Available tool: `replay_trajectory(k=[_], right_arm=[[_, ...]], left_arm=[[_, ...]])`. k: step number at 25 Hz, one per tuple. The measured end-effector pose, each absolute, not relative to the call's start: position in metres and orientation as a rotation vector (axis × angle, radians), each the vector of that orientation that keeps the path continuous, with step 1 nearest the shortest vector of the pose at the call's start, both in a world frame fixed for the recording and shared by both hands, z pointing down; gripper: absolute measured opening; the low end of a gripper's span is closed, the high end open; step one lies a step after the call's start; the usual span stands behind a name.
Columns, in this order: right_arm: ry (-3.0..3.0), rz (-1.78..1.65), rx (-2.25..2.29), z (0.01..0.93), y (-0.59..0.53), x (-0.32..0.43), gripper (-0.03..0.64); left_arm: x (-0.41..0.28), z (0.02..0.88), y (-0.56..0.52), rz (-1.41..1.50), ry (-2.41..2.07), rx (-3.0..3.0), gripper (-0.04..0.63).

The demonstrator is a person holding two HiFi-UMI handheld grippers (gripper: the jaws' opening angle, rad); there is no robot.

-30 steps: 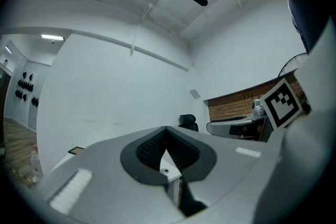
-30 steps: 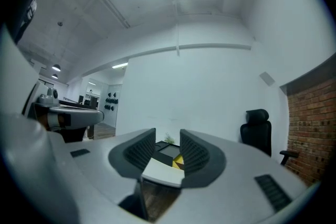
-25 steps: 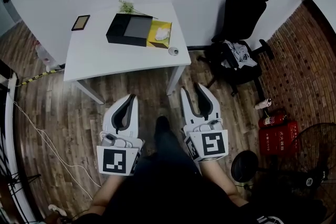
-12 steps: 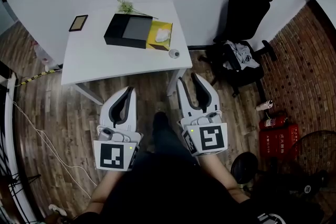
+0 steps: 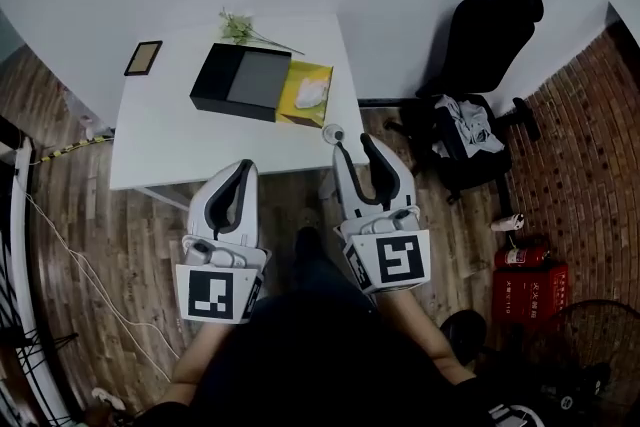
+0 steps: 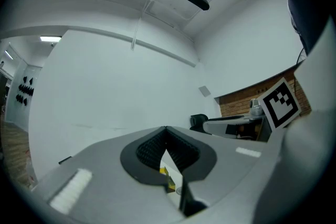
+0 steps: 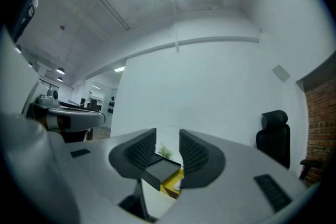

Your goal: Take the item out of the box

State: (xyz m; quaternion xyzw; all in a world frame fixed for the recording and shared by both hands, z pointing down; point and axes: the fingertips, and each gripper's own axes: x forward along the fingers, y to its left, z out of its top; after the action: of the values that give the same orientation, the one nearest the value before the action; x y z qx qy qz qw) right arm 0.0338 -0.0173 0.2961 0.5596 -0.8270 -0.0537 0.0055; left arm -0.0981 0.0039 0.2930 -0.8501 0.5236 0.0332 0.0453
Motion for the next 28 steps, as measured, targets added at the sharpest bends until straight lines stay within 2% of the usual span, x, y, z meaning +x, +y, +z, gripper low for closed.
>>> replay_trajectory(k=[15,28], right_arm=[[-2.642,-0.112,1.593,0.311,-0.194,0.06,0.14],[-2.652,-0.039,1.494,0.343,-0.277,0.057,0.14]], left_arm=[[-0.068,0.289,-0.16,0.099,1.682,-2.519,0.009],[-0.063,0.298,-0.238,0.116,1.689,-2.501,0.009]])
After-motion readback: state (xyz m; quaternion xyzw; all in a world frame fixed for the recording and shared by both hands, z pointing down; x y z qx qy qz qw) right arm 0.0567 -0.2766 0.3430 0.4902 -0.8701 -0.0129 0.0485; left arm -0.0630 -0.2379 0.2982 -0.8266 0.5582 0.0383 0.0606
